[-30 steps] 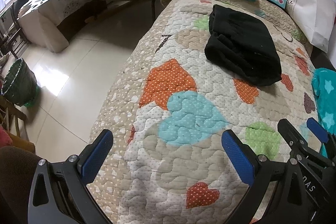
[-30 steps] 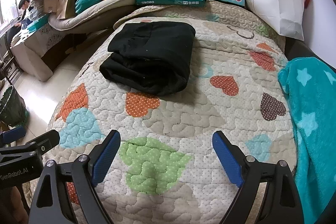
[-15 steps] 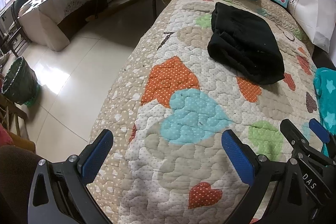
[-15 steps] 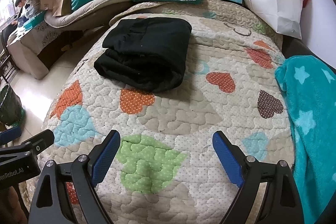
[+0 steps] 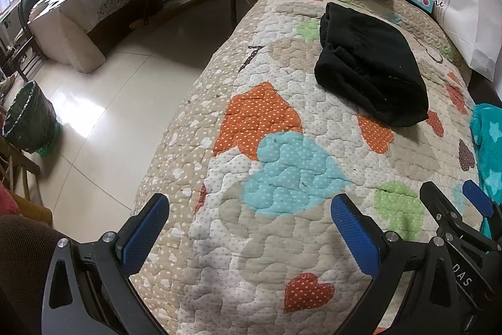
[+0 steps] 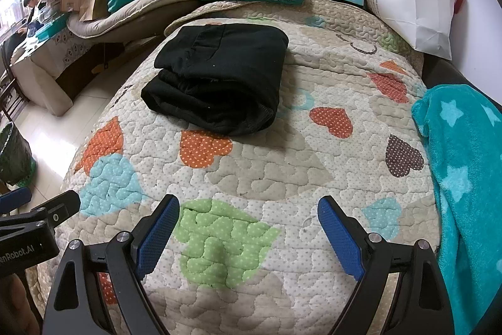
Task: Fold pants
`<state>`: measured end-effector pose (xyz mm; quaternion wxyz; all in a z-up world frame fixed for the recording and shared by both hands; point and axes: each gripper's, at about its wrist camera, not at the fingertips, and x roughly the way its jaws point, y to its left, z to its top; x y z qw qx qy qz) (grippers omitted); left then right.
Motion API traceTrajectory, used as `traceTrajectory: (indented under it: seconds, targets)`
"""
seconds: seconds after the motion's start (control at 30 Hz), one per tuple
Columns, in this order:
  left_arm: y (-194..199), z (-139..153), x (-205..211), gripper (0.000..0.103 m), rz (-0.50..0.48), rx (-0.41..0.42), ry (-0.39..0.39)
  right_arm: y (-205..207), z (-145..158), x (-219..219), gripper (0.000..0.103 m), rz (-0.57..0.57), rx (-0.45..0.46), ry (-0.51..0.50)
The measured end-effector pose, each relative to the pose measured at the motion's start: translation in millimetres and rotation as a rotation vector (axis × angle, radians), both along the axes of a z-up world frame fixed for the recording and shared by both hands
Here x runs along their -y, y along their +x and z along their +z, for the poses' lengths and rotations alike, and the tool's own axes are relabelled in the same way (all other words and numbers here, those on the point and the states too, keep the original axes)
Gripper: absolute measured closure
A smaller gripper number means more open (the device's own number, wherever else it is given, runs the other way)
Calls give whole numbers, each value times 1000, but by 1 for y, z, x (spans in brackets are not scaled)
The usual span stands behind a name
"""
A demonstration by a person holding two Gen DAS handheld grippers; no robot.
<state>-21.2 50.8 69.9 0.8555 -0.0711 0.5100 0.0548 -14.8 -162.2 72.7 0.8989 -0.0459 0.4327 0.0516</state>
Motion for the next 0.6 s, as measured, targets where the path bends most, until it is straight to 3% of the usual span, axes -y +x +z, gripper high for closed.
traceTrajectory:
  seconds: [0.6]
  targets:
    - [1,0,-6,0,19,-4,-12,0,-3,-2,10,8,-2,-15]
